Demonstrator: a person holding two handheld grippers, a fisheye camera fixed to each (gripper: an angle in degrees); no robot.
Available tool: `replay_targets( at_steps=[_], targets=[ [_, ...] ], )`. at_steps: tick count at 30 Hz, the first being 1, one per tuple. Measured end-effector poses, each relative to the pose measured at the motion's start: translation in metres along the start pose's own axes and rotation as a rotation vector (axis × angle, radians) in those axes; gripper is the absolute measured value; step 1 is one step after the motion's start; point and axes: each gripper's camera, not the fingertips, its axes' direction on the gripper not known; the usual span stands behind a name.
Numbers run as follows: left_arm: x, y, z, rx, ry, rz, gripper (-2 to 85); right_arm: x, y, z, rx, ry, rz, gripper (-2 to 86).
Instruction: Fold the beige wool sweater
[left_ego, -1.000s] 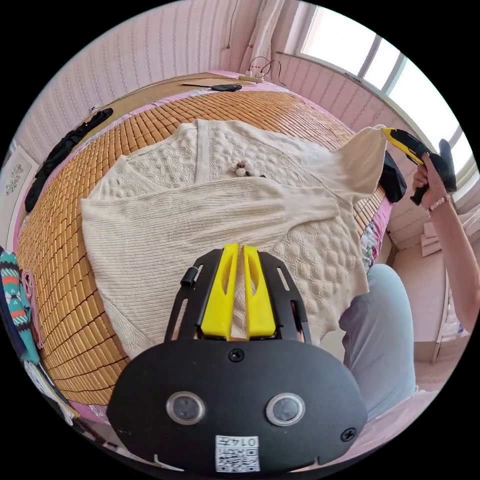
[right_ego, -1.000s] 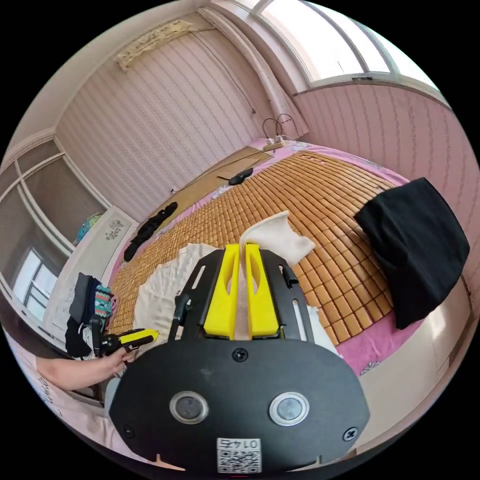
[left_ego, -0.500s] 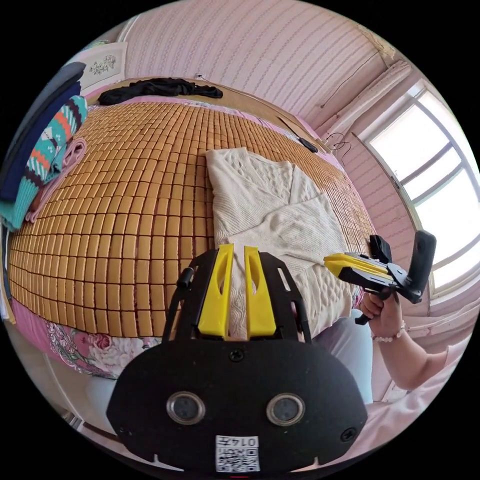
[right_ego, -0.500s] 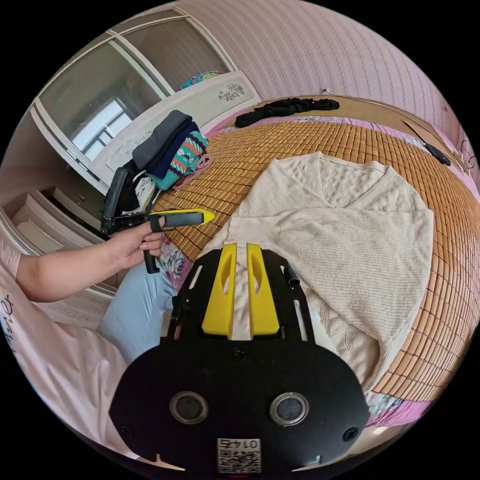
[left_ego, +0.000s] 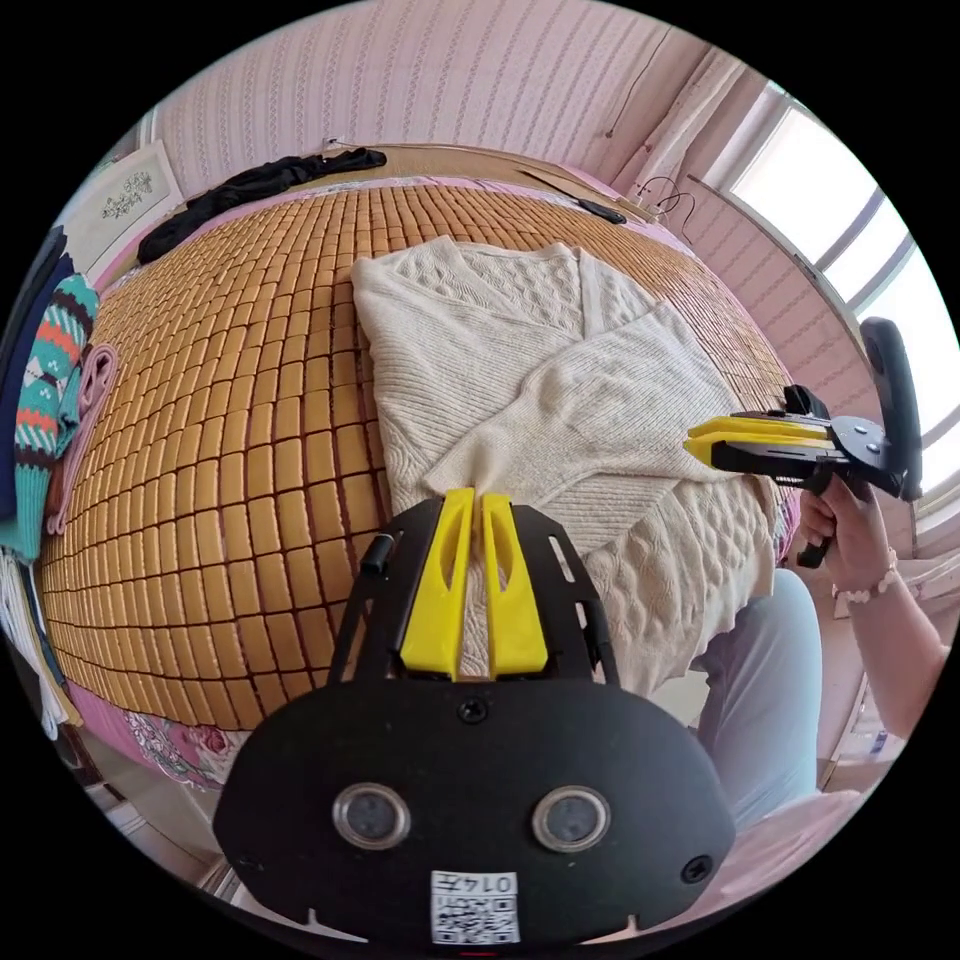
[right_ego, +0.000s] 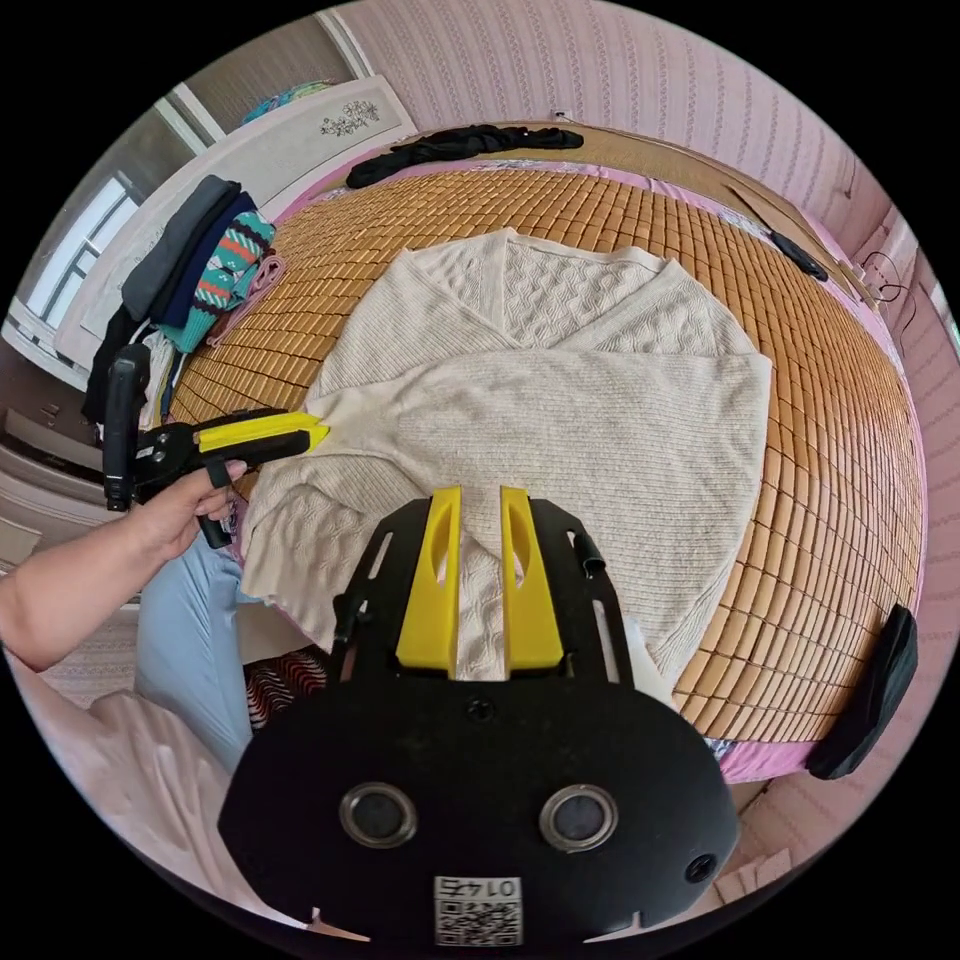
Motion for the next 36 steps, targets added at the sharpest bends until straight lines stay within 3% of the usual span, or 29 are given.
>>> replay_targets(
  at_steps=[3, 9, 11, 15, 23, 31, 36],
  targets=[
    [0.002, -0.005, -0.019, 0.055, -0.013, 0.031, -0.8, -0.009, -0.009, 0.004, -0.062, -0.011, -0.036, 8.9],
    [0.011, -0.009, -0.080, 0.283, -0.143, 0.190, -0.7, -0.017, -0.005, -0.036, 0.076, -0.028, -0.057, 8.6],
    [-0.002, -0.012, -0.066, 0.245, -0.174, 0.145, -0.3, -0.014, -0.003, -0.037, 0.074, -0.016, -0.044, 8.6],
    [-0.040, -0.017, -0.013, 0.009, -0.050, 0.017, 3.2, -0.006, 0.003, -0.025, -0.021, -0.018, -0.028, 8.7],
    [-0.086, -0.043, -0.046, 0.188, -0.061, -0.022, 8.3, 0.063, 0.001, -0.061, 0.101, 0.090, 0.084, 8.8],
    [-0.151, -0.128, -0.011, 0.142, 0.133, -0.204, 10.4, 0.165, -0.065, -0.072, 0.187, 0.082, 0.355, 9.3],
    [-0.168, -0.167, 0.025, 0.021, 0.138, -0.240, 8.7, 0.203, -0.090, -0.044, 0.089, 0.092, 0.465, 11.4]
  ],
)
